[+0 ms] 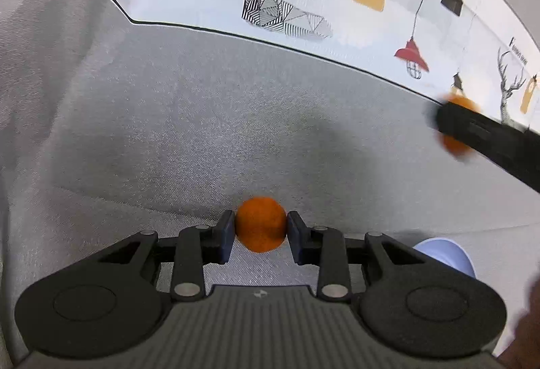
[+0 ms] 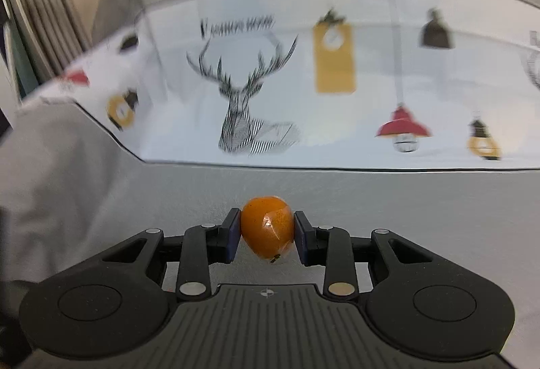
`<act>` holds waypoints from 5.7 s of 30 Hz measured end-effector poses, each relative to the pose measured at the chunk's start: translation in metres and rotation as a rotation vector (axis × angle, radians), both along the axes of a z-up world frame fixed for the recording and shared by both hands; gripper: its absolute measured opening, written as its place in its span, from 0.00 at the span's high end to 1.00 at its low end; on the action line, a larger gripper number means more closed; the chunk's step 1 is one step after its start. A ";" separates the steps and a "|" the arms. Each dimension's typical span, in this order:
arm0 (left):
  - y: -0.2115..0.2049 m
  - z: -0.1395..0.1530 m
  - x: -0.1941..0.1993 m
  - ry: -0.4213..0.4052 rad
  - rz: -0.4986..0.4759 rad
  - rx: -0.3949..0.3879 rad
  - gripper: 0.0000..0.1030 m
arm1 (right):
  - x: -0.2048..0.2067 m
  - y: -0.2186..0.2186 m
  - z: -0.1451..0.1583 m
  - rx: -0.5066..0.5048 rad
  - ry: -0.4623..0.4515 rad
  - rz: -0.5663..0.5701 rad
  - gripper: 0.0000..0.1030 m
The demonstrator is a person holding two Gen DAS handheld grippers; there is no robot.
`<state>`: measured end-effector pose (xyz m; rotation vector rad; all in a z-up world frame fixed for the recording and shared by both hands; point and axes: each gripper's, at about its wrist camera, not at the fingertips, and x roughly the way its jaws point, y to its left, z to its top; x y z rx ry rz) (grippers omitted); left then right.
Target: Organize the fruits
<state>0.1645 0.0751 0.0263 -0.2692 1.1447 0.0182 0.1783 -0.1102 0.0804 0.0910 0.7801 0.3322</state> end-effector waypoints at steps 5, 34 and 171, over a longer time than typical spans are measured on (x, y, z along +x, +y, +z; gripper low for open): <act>-0.005 0.009 -0.014 -0.025 -0.018 -0.023 0.65 | -0.066 -0.036 0.027 -0.024 -0.062 -0.017 0.66; -0.094 0.046 -0.101 -0.284 -0.281 -0.114 0.65 | -0.152 -0.144 -0.023 -0.010 0.060 -0.161 0.66; -0.088 0.011 -0.225 -0.276 -0.189 0.088 0.01 | -0.235 -0.142 -0.030 -0.185 0.141 -0.322 0.01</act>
